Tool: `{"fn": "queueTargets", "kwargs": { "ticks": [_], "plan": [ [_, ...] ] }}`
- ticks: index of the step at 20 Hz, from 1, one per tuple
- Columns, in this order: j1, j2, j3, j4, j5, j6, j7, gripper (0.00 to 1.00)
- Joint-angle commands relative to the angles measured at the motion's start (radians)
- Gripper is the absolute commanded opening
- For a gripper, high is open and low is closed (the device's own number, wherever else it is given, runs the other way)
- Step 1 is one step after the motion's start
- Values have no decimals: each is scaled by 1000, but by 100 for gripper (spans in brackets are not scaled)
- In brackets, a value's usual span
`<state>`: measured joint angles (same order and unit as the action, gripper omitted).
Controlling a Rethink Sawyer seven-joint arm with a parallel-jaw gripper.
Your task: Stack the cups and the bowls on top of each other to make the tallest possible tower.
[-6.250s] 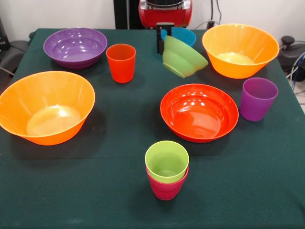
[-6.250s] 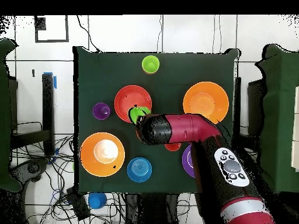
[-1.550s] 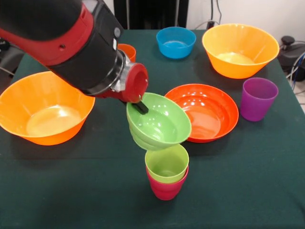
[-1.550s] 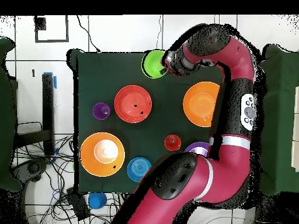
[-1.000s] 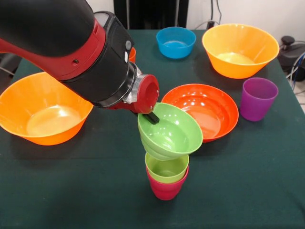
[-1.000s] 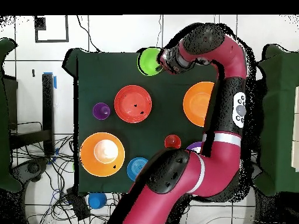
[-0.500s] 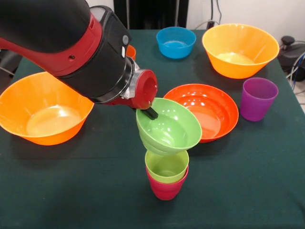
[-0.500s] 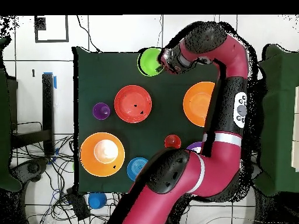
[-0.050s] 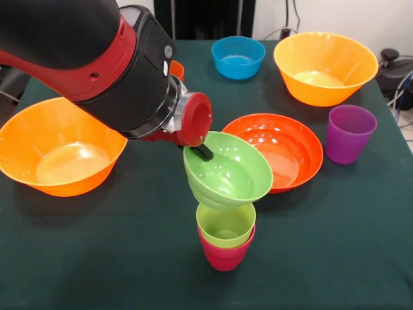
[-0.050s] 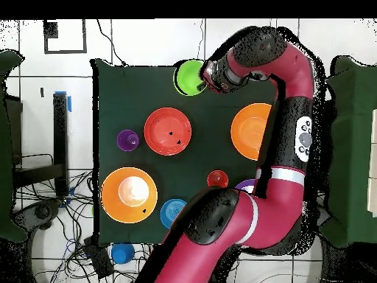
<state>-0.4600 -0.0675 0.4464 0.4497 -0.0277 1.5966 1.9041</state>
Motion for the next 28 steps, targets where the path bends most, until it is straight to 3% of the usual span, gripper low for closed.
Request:
{"fn": "queueTargets", "kwargs": {
  "ticks": [1, 28],
  "plan": [
    [35, 2, 80, 2, -10, 45, -69, 0],
    [53, 66, 136, -87, -76, 29, -80, 0]
  ]
}}
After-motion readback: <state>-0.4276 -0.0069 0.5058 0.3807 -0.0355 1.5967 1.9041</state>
